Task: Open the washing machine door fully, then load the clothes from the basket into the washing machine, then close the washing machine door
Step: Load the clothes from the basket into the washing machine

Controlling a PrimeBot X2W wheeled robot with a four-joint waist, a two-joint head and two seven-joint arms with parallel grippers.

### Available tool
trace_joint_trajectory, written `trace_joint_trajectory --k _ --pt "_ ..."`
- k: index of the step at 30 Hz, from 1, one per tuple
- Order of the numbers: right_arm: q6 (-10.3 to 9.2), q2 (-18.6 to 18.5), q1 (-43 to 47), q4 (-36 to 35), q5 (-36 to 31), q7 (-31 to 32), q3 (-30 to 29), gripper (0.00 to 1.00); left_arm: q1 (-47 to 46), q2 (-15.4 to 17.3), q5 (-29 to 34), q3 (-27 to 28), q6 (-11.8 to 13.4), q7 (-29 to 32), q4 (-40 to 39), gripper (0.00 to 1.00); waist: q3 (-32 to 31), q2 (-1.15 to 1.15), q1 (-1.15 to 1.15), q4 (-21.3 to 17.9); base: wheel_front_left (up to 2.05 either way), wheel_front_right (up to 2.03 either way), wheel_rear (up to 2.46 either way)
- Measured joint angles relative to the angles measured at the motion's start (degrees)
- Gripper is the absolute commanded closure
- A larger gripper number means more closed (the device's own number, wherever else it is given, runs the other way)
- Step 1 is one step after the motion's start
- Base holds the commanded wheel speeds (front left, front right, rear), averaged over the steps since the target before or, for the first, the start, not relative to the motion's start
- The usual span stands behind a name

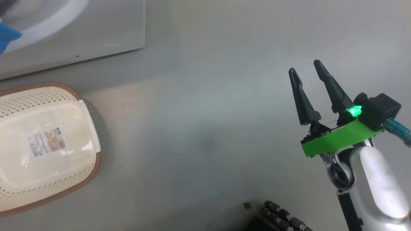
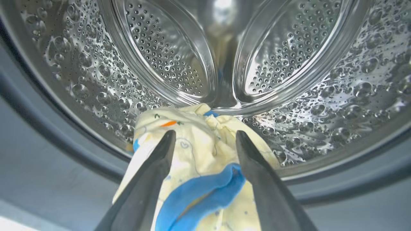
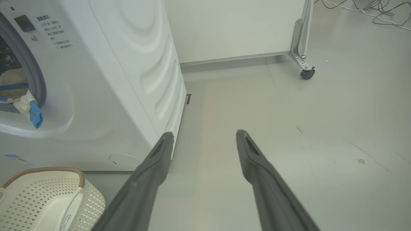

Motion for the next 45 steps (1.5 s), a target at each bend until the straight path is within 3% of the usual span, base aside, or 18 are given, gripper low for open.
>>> trace_joint_trajectory --k 7,17,20,30,45 --pt "0.00 -0.4 3.7 -1.4 -1.5 2.3 -2.5 0.00 12.7 -5.0 -1.5 -0.1 1.2 -6.1 -4.7 0.00 -5.2 0.00 0.00 2.7 0.00 0.00 0.00" --pt "0.00 -1.1 8.7 -3.5 -3.7 5.8 -4.1 0.00 33.7 -11.0 -1.5 -2.5 6.8 -8.3 -19.6 0.00 -13.6 0.00 0.00 6.3 0.00 0.00 0.00" --pt "0.00 -2.2 9.7 -4.0 -4.2 6.7 -4.1 0.00 38.9 -11.7 -1.4 -3.1 8.5 -8.3 -23.8 0.00 -16.4 0.00 0.00 7.1 0.00 0.00 0.00" --pt "0.00 -3.8 14.7 -5.7 -4.9 10.3 -5.0 0.00 55.5 -13.3 -0.5 -5.2 9.0 -7.4 -33.4 0.00 -25.4 0.00 0.00 9.4 0.00 0.00 0.00" --pt "0.00 -4.8 20.0 -9.7 -5.7 15.2 -4.9 0.00 65.5 -13.4 -0.5 -7.1 9.2 -5.7 -38.7 0.00 -34.0 0.00 -0.01 14.9 0.00 0.00 0.00"
